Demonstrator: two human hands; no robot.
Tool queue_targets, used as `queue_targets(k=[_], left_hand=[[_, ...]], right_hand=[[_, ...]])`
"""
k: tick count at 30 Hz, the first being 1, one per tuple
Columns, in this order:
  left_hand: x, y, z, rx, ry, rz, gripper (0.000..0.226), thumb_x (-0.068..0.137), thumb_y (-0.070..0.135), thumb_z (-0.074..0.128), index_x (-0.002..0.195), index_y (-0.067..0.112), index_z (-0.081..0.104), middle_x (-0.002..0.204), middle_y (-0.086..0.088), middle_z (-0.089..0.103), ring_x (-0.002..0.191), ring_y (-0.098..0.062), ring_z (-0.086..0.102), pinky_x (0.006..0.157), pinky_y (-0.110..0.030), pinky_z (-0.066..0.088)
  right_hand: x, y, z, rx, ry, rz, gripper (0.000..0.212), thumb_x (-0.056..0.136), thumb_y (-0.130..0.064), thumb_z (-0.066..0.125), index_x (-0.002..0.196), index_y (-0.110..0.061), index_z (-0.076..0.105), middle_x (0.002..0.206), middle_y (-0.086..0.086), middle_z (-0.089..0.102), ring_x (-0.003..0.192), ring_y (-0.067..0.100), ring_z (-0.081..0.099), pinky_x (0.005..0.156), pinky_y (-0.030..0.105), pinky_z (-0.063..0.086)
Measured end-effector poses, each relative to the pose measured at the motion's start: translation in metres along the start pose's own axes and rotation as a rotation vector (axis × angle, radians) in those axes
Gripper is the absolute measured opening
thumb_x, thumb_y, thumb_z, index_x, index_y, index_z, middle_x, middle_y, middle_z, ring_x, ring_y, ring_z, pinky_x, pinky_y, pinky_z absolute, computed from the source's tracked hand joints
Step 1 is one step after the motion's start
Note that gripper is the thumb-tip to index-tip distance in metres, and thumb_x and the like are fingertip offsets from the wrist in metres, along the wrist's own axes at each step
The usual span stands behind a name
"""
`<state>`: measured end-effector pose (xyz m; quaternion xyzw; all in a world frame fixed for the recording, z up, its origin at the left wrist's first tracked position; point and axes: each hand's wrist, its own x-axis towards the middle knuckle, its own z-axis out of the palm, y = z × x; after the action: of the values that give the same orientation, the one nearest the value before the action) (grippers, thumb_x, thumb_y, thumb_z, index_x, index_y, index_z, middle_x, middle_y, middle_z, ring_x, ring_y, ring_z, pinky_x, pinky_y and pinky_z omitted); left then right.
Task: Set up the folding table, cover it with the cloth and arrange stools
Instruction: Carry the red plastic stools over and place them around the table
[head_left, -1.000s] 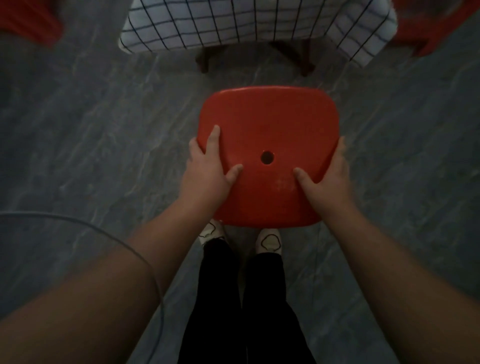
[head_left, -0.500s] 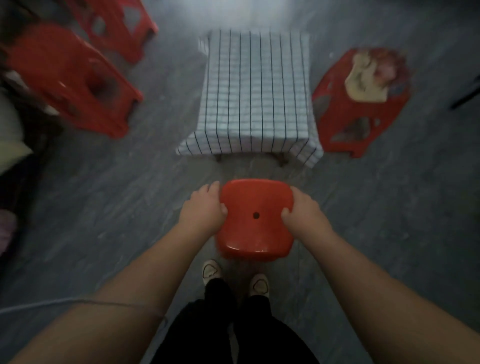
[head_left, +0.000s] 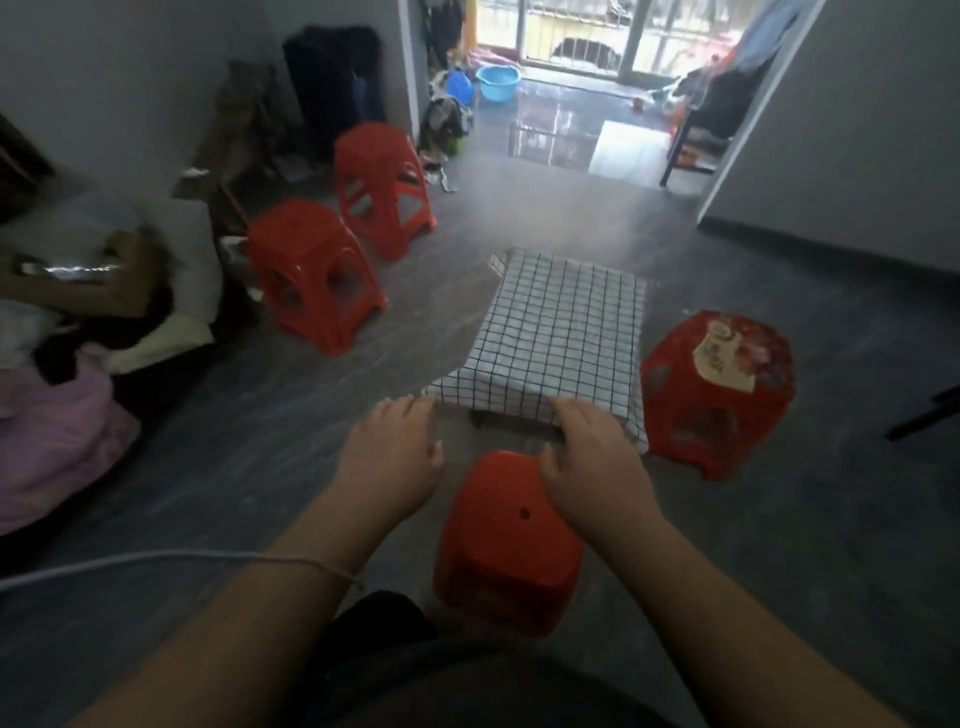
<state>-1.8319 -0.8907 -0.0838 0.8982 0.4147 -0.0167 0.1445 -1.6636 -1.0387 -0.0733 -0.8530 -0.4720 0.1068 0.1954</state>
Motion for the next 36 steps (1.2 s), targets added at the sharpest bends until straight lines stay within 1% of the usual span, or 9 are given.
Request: queue_targets(k=[3,7,9,12,16,20,26,32,36], left_hand=[[-0.013,-0.024,-0.018,-0.003,0.056,-0.082,0.060,0.093,0.039,0.050,0.148,0.019,0.038,0.150,-0.005,0.045,0.139,-0.026,0.038,0.116,-0.041,0.032],[-0.030,-0.064,-0.037,0.024,0.052,-0.199,0.074,0.084,0.052,0.030,0.151,0.021,0.034,0.154,-0.006,0.041,0.143,-0.026,0.034,0.118,-0.043,0.029],[-0.036,-0.084,-0.046,0.023,0.070,-0.248,0.071,0.089,0.053,0.032,0.153,0.023,0.031,0.158,-0.006,0.036,0.146,-0.026,0.029,0.119,-0.043,0.026],[-0.045,-0.115,-0.052,0.038,0.096,-0.293,0.068,0.093,0.054,0.036,0.154,0.025,0.028,0.159,-0.005,0.033,0.148,-0.026,0.026,0.119,-0.043,0.025],[-0.057,-0.159,-0.059,0.000,0.097,-0.363,0.076,0.088,0.062,0.020,0.155,0.027,0.026,0.160,-0.005,0.032,0.149,-0.027,0.023,0.120,-0.043,0.022],[-0.061,-0.213,-0.074,-0.054,0.115,-0.399,0.067,0.099,0.053,0.038,0.157,0.029,0.017,0.164,-0.003,0.022,0.152,-0.026,0.013,0.123,-0.040,0.015],[-0.055,-0.340,-0.110,-0.099,0.094,-0.420,0.068,0.100,0.051,0.039,0.158,0.028,0.014,0.165,-0.003,0.018,0.152,-0.026,0.010,0.123,-0.044,0.016],[-0.037,-0.452,-0.153,-0.066,0.059,-0.408,0.066,0.100,0.051,0.038,0.158,0.028,0.013,0.165,-0.003,0.017,0.152,-0.028,0.009,0.123,-0.047,0.014],[-0.016,-0.503,-0.175,-0.095,0.054,-0.420,0.067,0.100,0.051,0.039,0.158,0.028,0.014,0.165,-0.003,0.018,0.152,-0.027,0.011,0.123,-0.048,0.015]], right_hand=[[0.011,-0.027,0.002,-0.036,-0.015,-0.105,0.059,0.089,-0.033,0.052,0.145,-0.018,0.045,0.140,0.000,0.052,0.131,0.019,0.044,0.108,0.044,0.042],[0.029,-0.071,0.012,-0.098,-0.044,-0.250,0.060,0.087,-0.036,0.053,0.144,-0.017,0.046,0.142,0.003,0.051,0.134,0.022,0.042,0.112,0.044,0.037],[0.038,-0.096,0.019,-0.104,-0.064,-0.307,0.062,0.087,-0.041,0.047,0.145,-0.018,0.046,0.145,0.003,0.050,0.137,0.023,0.040,0.114,0.044,0.036],[0.050,-0.130,0.031,-0.124,-0.116,-0.359,0.064,0.090,-0.046,0.041,0.150,-0.023,0.039,0.154,0.002,0.040,0.145,0.022,0.029,0.118,0.045,0.030],[0.063,-0.181,0.055,-0.154,-0.175,-0.419,0.064,0.095,-0.046,0.045,0.155,-0.026,0.030,0.161,0.001,0.030,0.151,0.022,0.018,0.123,0.041,0.019],[0.081,-0.235,0.081,-0.165,-0.221,-0.459,0.067,0.095,-0.048,0.045,0.156,-0.028,0.027,0.163,0.000,0.026,0.151,0.021,0.016,0.122,0.041,0.020],[0.117,-0.356,0.144,-0.147,-0.226,-0.495,0.067,0.092,-0.046,0.048,0.154,-0.025,0.033,0.158,0.001,0.035,0.149,0.023,0.023,0.122,0.040,0.022],[0.160,-0.468,0.191,-0.123,-0.259,-0.464,0.067,0.094,-0.042,0.051,0.155,-0.027,0.029,0.160,0.000,0.031,0.151,0.022,0.019,0.123,0.039,0.020],[0.189,-0.511,0.209,-0.130,-0.266,-0.450,0.068,0.095,-0.046,0.048,0.157,-0.028,0.024,0.162,0.000,0.027,0.151,0.021,0.017,0.123,0.040,0.020]])
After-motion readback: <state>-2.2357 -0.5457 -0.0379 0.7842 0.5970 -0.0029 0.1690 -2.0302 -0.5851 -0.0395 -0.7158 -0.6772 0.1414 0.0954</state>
